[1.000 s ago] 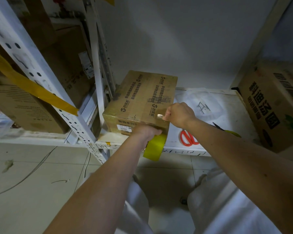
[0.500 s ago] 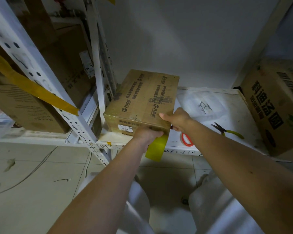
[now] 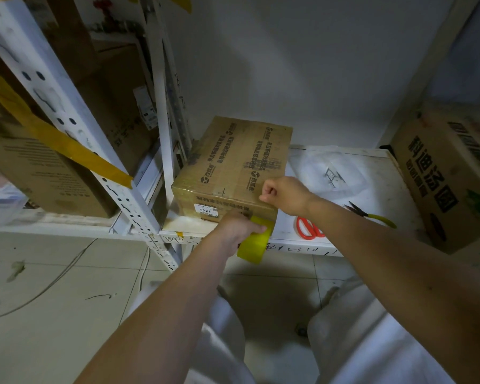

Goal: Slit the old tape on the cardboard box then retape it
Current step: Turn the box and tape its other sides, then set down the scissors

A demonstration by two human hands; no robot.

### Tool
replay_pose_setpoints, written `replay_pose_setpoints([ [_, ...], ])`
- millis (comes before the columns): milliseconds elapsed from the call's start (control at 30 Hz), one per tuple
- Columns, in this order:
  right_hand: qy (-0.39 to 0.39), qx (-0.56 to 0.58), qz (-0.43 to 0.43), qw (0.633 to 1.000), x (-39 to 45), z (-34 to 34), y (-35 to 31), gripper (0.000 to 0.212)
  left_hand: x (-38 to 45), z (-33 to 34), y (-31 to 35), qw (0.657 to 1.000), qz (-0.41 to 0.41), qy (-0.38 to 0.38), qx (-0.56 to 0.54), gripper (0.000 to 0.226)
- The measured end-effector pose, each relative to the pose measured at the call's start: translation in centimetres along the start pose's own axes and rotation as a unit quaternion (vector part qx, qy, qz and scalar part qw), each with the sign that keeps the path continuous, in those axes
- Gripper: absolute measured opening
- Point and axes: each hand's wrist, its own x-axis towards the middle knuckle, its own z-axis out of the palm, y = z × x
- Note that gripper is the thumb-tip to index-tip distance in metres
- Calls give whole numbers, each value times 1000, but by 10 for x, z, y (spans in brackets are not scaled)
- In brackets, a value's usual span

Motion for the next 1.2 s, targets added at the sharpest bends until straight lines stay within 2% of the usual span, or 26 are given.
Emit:
replay_pose_setpoints([
  [100, -26, -15, 7, 1000, 3, -3, 0, 14, -4, -2, -6, 1000, 9, -17, 7, 31],
  [233, -59, -27, 12, 998, 6, -7, -1, 10, -8, -3, -16, 1000, 28, -5, -2, 23],
  [333, -70, -41, 12, 997, 7, -8, -1, 9, -3, 3, -18, 1000, 4, 13, -21, 21],
  [433, -78, -38, 11, 996, 6, -10, -1, 8, 4, 11, -18, 999, -22, 14, -37, 37],
  [500, -82, -33, 9, 996, 5, -11, -1, 8, 11, 14, -16, 999, -27, 24, -22, 33],
  [733, -91, -24, 12, 996, 1, -10, -3, 27, 24, 21, -16, 997, -64, 47, 15, 37],
  [1000, -11, -183, -11, 983, 0, 10, -13, 44, 29, 19, -10, 998, -56, 43, -3, 39],
  [1100, -43, -196, -23, 979, 1, 6, -13, 41, 33, 20, -10, 998, -48, 38, -3, 27],
  [1200, -80, -215, -36, 973, 1, 1, -8, 48, 32, 24, -10, 998, -44, 41, 19, 30],
])
